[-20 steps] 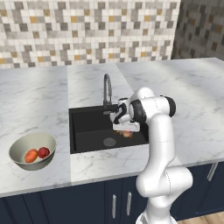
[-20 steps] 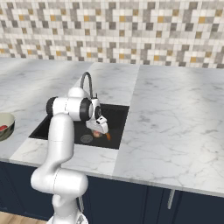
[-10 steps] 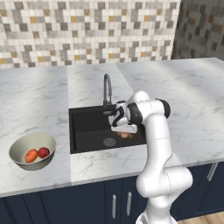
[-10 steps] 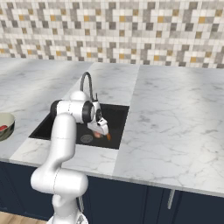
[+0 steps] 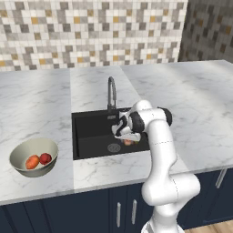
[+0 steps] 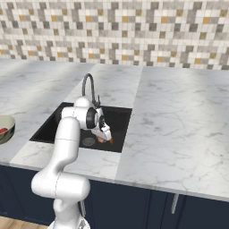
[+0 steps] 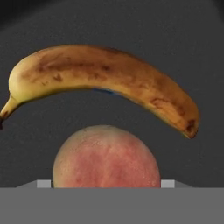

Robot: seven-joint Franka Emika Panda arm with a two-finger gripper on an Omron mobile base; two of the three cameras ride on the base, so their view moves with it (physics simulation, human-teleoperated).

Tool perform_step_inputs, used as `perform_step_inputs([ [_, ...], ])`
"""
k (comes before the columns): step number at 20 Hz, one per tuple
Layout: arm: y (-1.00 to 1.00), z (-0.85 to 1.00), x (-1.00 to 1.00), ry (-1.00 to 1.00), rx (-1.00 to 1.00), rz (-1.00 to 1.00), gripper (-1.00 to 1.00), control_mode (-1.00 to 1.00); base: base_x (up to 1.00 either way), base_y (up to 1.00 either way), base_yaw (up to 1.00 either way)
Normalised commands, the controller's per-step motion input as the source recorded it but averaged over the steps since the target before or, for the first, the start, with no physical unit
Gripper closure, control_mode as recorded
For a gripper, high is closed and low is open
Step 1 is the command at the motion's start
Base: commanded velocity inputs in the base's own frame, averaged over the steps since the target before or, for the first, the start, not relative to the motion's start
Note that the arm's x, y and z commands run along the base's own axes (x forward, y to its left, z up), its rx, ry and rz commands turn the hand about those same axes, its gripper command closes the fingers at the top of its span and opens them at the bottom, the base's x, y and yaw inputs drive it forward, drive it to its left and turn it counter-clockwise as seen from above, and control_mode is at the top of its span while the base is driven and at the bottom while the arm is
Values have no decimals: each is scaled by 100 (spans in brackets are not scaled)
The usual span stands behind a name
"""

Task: There is a mixed pile of frozen fruits and vegetables on the counter. Locate all the frozen vegetables and place the items in a bowl on the counter. Take all the frozen fruits and defrost them in a running sink.

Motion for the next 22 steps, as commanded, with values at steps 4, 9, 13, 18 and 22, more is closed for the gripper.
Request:
perform_step_inputs([
  [4,8,-16,14,-3,0,0,100,-100,0,0,0],
  [9,2,-4,2,0,0,0,-100,-100,0,0,0],
  [13,0,4,-5,1,2,0,-100,-100,0,0,0],
  [18,-4,36,-15,-1,1,0,-100,-100,0,0,0],
  [22,-14,46,-14,0,0,-1,-100,-100,0,0,0],
])
